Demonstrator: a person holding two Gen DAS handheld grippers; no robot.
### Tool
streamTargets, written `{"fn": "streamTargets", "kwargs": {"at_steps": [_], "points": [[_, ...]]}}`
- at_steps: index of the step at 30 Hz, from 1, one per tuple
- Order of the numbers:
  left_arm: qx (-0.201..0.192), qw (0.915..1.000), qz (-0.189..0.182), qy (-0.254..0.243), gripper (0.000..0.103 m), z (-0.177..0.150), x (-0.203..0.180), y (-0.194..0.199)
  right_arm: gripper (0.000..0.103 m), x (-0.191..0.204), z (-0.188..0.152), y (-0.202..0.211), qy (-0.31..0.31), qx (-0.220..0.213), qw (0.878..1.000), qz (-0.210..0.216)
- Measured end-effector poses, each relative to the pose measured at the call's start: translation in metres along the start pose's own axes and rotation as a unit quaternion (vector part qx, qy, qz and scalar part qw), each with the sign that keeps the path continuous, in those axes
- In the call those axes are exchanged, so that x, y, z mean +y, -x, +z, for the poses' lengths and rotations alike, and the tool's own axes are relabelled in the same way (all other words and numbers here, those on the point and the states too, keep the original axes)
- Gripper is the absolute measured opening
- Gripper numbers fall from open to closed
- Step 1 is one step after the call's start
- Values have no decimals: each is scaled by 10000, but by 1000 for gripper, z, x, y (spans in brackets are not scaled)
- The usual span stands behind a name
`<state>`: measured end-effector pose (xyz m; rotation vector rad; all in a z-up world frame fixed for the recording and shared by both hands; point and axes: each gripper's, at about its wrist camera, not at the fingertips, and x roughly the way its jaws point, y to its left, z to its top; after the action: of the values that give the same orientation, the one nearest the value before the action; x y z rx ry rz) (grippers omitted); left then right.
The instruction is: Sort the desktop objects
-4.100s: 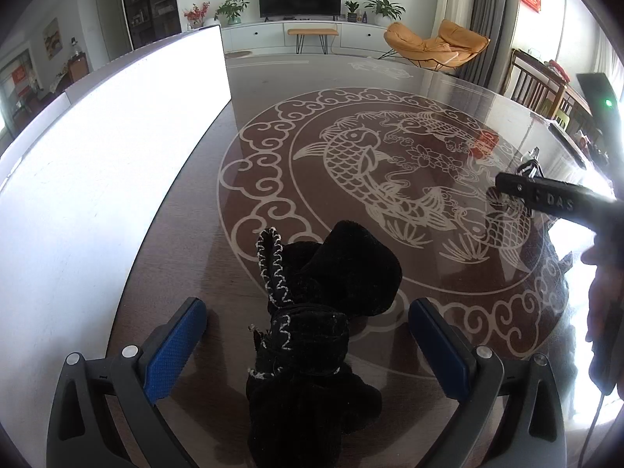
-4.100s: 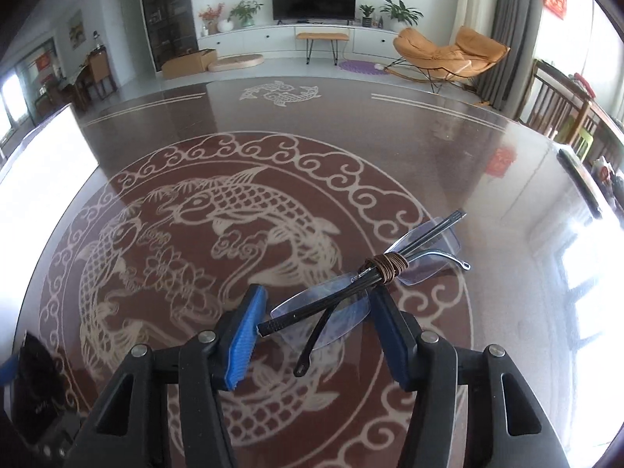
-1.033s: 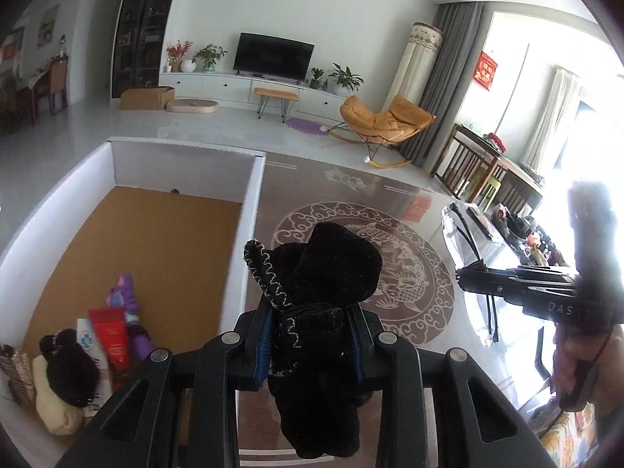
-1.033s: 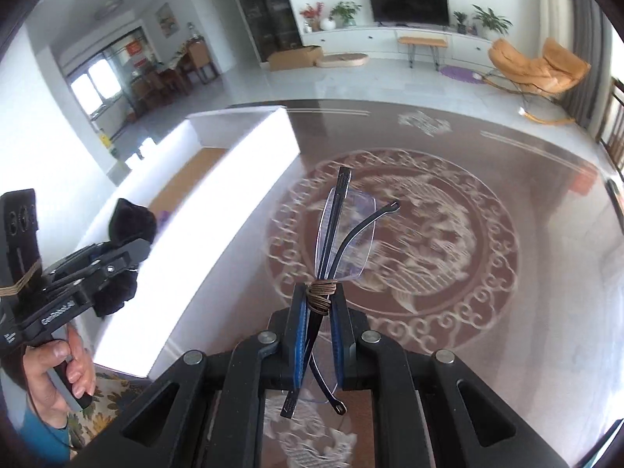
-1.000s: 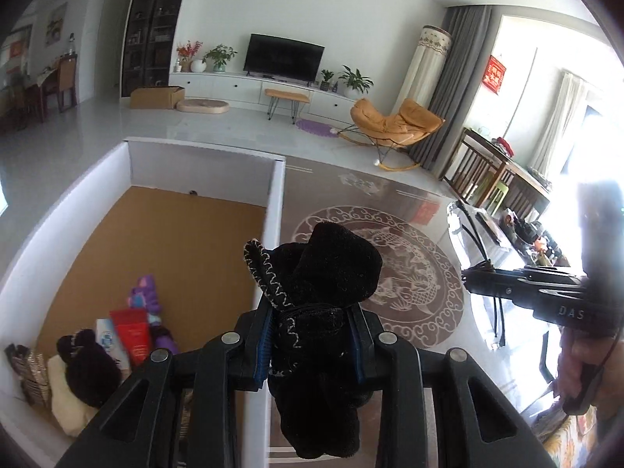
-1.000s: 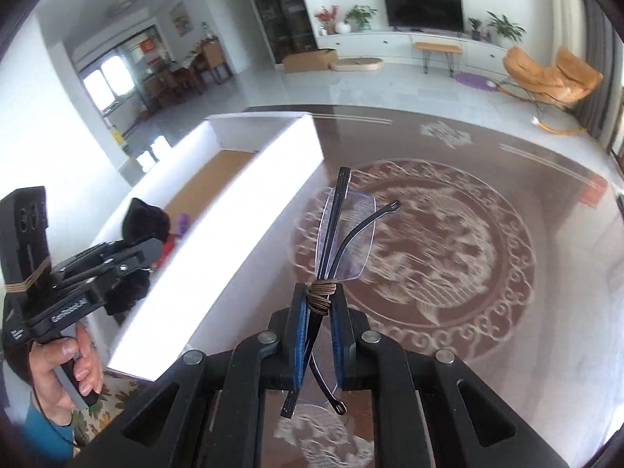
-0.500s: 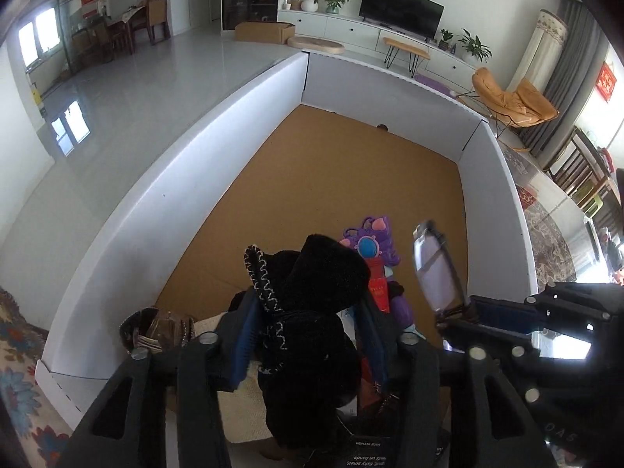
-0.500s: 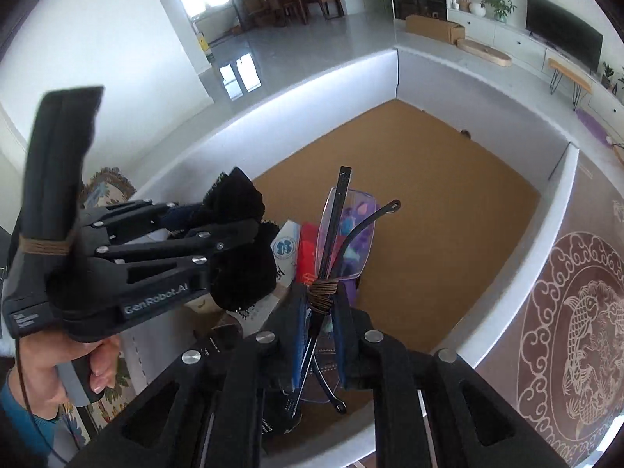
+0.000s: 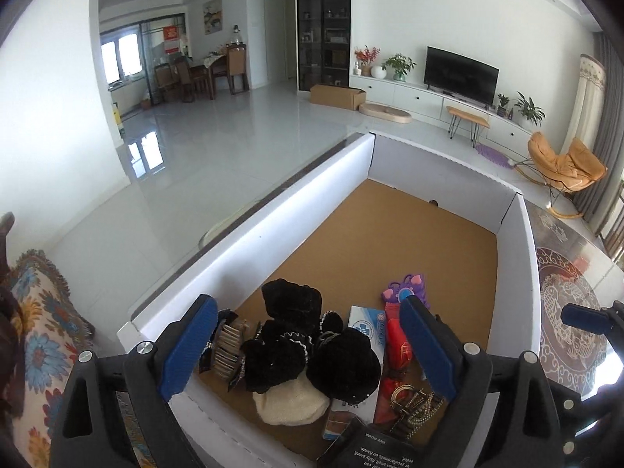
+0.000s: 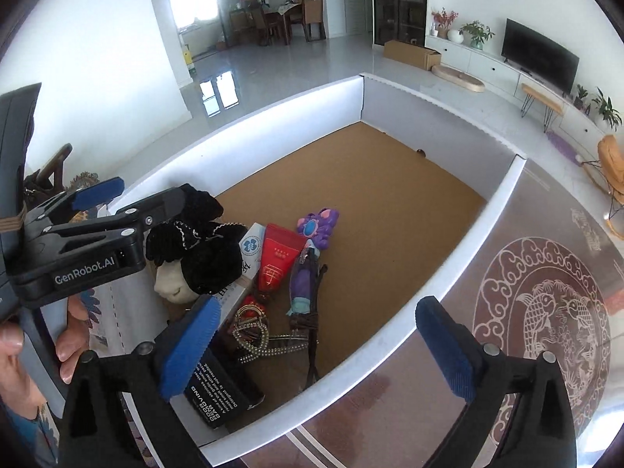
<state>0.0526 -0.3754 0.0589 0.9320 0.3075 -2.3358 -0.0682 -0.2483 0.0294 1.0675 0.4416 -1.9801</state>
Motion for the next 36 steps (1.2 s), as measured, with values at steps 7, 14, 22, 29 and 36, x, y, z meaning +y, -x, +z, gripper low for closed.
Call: {"fn": "streamTargets", "kwargs": {"at_steps": [7, 14, 22, 29, 36], "points": [[-200, 9954, 931, -127, 95, -11, -6, 27, 101, -11, 1, 22, -88, -12, 9996, -273], [136, 9960, 825, -309, 95, -17, -12, 31, 103, -19, 1, 31, -278, -104, 9992, -252], [181, 9901, 1351, -325, 95, -18, -13, 30, 103, -30, 2, 33, -323, -72, 9989, -322], [-4, 9901, 1378, -268, 95, -19, -12, 37, 103, -28, 6, 35, -257, -110, 9990, -359], [-38, 9933, 1150, -102, 95, -15, -3, 43, 103, -18, 7, 32, -116, -95, 9992, -380]]}}
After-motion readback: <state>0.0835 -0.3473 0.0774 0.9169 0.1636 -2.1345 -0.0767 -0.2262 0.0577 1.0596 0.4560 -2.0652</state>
